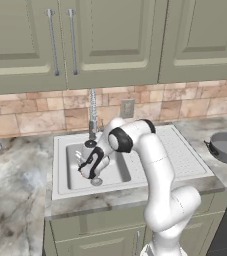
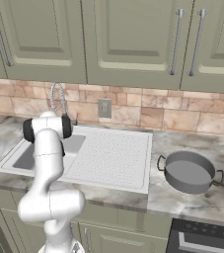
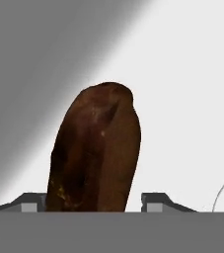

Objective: Dump the sweet potato from the pot into the sink. Then turn on the water and wash the sweet potato. Then turn off the water and put the sweet potato back in the pot.

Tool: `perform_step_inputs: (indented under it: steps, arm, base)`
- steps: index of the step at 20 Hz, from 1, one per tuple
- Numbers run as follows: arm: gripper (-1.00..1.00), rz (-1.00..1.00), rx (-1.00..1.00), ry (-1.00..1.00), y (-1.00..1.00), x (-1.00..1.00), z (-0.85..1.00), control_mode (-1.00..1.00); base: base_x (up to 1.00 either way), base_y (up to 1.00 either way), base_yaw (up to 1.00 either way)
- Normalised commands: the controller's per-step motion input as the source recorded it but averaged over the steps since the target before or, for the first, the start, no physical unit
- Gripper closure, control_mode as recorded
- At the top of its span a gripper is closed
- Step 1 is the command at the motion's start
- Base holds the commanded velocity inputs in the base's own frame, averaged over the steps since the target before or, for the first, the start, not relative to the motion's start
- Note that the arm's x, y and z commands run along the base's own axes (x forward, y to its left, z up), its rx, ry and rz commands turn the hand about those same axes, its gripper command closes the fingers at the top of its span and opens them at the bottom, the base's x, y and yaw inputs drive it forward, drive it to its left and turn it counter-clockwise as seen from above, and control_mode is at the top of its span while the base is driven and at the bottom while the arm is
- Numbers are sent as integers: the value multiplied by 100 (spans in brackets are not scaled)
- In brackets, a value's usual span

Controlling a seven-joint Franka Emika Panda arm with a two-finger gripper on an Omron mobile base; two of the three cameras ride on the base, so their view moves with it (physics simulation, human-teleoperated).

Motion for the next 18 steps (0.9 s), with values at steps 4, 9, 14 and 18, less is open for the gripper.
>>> perform_step_inputs:
  steps: [4, 9, 14, 18]
  arm:
    - [100, -4, 0, 3, 0, 3, -1, -100]
    - [100, -6, 0, 0, -2, -15, 5, -100]
    - [100, -9, 0, 0, -28, -59, 55, -100]
    - [100, -10, -3, -4, -31, -43, 86, -100]
  base:
    - [0, 0, 0]
    - [0, 0, 0]
    - [0, 0, 0]
    - [0, 0, 0]
